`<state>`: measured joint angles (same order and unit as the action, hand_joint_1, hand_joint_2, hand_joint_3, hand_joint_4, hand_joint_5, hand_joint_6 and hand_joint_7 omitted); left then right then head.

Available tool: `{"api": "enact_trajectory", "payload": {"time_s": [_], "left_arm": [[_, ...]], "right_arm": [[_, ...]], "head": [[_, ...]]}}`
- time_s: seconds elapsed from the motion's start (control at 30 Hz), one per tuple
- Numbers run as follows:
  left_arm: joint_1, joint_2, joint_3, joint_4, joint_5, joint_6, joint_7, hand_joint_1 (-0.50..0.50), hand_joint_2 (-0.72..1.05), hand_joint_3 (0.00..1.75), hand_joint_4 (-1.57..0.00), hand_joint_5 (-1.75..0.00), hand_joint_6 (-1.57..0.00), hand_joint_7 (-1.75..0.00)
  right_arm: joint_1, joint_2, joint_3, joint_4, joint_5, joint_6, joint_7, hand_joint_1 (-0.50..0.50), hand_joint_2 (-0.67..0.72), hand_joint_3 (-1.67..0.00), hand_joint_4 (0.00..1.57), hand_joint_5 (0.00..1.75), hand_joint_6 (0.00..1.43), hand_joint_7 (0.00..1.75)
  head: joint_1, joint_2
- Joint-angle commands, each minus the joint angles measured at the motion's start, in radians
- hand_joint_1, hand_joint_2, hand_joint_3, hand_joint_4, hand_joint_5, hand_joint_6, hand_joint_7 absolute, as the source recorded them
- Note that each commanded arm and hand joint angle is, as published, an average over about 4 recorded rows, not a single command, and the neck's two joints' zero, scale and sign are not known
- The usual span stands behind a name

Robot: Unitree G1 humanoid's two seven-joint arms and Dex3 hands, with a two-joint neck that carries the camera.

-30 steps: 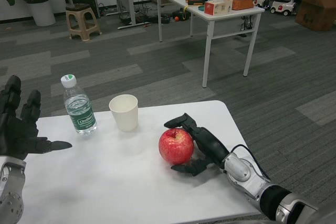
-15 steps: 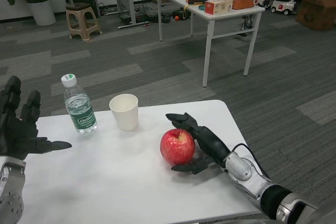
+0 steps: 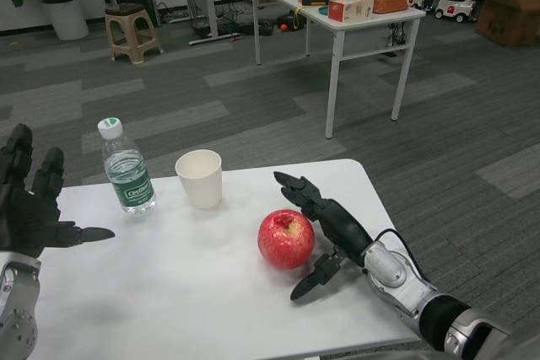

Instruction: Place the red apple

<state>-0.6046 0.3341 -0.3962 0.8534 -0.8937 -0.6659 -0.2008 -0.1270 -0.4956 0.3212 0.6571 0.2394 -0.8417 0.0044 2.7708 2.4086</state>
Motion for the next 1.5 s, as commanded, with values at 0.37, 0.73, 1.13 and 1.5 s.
{"api": "enact_trajectory", "payload": {"time_s": [0.37, 0.73, 1.13, 1.5], "left_arm": [[-0.017, 0.012, 0.002, 0.004, -0.002, 0.000, 0.001, -0.50, -0.19, 0.00, 0.00, -0.15, 0.00, -0.03], [-0.017, 0.013, -0.004, 0.004, -0.008, 0.000, 0.001, -0.50, -0.19, 0.00, 0.00, -0.10, 0.00, -0.03], [-0.014, 0.018, -0.003, -0.007, -0.010, -0.001, 0.001, -0.50, -0.19, 0.04, 0.00, -0.10, 0.00, 0.00], [-0.007, 0.026, -0.003, -0.017, -0.010, -0.001, 0.001, -0.50, -0.19, 0.00, 0.00, -0.10, 0.00, 0.00]], "right_arm": [[0.022, 0.004, -0.046, -0.083, 0.138, -0.011, -0.003, -0.46, 0.53, 0.00, 0.00, 0.00, 0.00, 0.00], [0.026, -0.017, -0.188, -0.261, 0.199, 0.006, -0.022, -0.46, 0.53, 0.00, 0.00, 0.00, 0.00, 0.00], [0.041, -0.034, -0.309, -0.442, 0.204, 0.089, -0.017, -0.46, 0.47, 0.00, 0.00, 0.00, 0.00, 0.00], [0.058, -0.056, -0.399, -0.554, 0.206, 0.102, -0.021, -0.46, 0.33, 0.00, 0.00, 0.00, 0.00, 0.00]], "head": [[0.006, 0.007], [0.010, 0.026], [0.015, 0.055], [0.019, 0.084]]}}
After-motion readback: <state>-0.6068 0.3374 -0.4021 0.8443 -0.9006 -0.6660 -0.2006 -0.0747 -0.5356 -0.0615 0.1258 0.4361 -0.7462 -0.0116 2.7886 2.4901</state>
